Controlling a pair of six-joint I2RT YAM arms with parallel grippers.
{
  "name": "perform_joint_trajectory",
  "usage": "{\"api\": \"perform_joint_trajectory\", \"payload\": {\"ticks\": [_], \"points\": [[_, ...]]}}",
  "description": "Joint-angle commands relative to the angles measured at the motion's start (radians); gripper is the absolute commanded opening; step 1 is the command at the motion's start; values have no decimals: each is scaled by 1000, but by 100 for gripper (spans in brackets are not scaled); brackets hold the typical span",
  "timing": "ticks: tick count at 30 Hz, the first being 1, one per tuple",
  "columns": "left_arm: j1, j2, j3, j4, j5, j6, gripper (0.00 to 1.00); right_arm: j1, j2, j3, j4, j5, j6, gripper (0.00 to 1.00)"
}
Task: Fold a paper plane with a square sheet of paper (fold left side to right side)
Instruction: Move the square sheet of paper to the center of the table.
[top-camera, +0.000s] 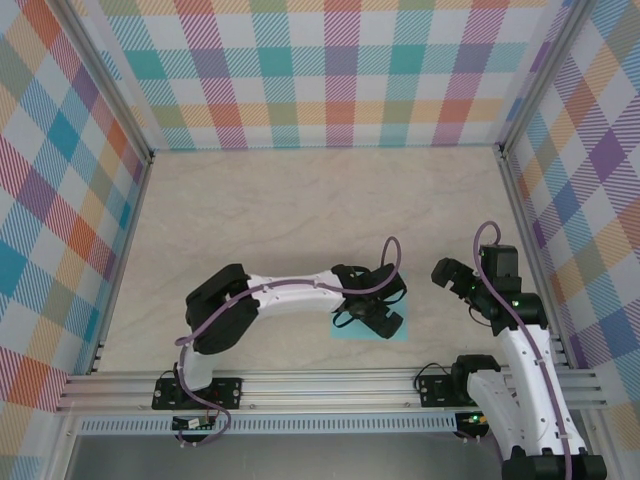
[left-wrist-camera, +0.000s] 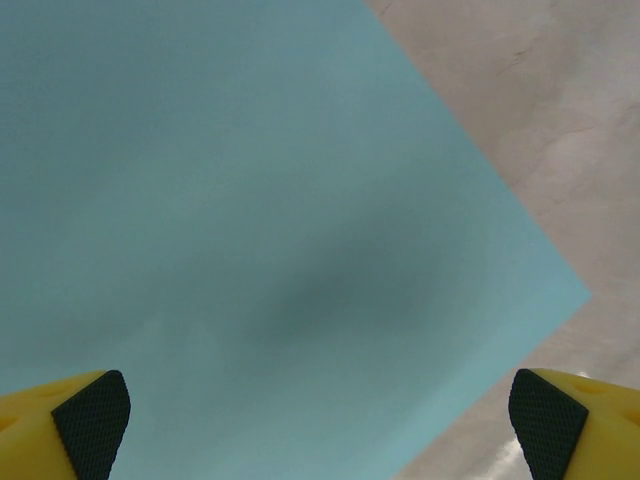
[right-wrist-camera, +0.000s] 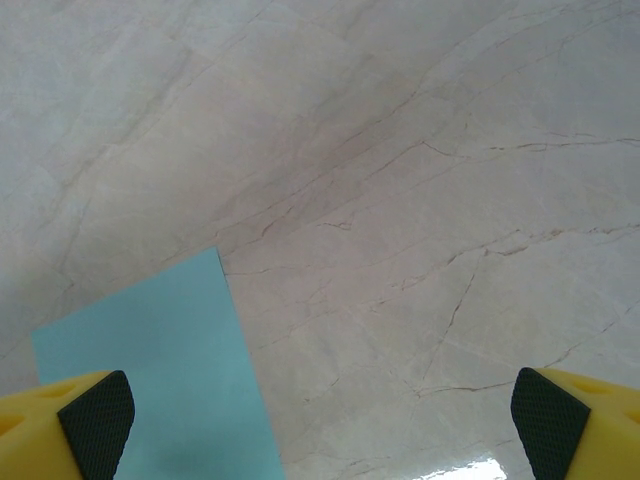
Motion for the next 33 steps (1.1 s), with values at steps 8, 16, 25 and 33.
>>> {"api": "perform_joint_trajectory", "payload": {"ticks": [8, 16, 25, 33], "points": [[66, 75, 32, -95, 5, -48, 100, 4, -7, 19, -17, 7, 14, 100], [120, 90, 17, -111, -10, -42, 99, 4, -7, 15, -11, 0, 12, 100], [267, 94, 4, -102, -46, 38, 99, 4, -8, 2, -1, -22, 26, 100], [396, 128, 43, -88, -105, 23, 99, 4, 4, -5, 20, -59, 51, 100]]}}
